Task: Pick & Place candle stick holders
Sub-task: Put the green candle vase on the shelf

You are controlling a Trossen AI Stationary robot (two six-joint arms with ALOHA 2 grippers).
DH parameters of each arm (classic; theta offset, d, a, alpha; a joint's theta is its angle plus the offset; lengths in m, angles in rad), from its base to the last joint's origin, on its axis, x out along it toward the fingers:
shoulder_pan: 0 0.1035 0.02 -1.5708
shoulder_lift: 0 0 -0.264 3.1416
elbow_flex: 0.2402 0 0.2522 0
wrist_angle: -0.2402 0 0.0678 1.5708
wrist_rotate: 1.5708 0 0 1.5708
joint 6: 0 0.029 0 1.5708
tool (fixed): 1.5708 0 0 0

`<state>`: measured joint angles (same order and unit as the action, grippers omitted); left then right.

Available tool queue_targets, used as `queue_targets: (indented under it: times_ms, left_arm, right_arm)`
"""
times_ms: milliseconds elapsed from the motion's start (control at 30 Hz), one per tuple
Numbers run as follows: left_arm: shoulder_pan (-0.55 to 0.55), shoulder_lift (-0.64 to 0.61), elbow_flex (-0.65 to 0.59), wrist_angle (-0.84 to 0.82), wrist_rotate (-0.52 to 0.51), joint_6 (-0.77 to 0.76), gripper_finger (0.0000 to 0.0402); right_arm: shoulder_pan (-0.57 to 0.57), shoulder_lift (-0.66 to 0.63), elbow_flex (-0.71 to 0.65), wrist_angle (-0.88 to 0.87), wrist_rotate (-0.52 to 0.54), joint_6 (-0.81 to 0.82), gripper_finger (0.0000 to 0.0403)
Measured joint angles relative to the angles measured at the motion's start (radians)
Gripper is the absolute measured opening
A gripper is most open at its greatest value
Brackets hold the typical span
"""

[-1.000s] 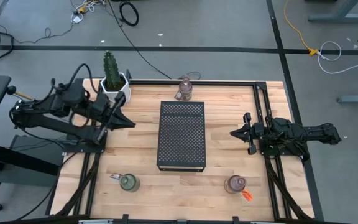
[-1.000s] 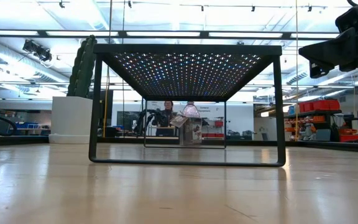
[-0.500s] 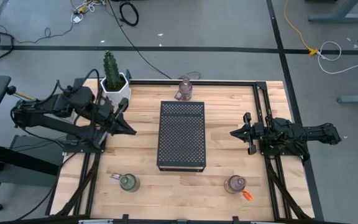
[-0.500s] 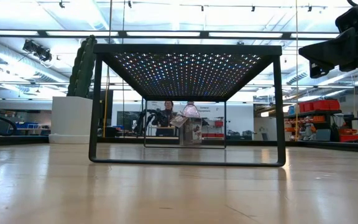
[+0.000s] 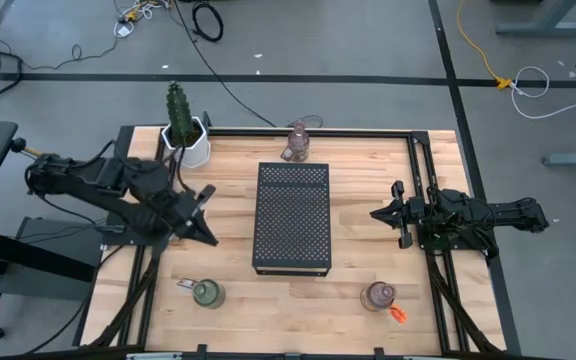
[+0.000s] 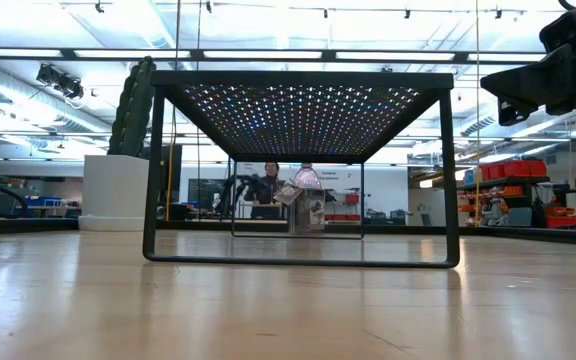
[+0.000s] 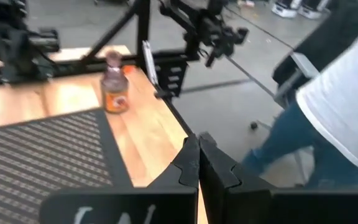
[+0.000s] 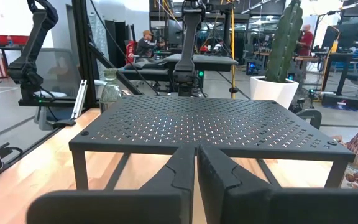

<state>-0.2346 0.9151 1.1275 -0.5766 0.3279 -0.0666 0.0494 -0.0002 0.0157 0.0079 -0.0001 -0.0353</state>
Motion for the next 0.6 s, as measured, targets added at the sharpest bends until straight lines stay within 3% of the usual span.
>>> queue_targets:
  times_ms: [600]
  left_arm:
    - [-0.221, 0.049, 0.000, -0.026, -0.001, 0.012, 0.0003]
  right_arm:
    - [0.000, 0.000, 0.000, 0.000, 0.000, 0.000, 0.0023]
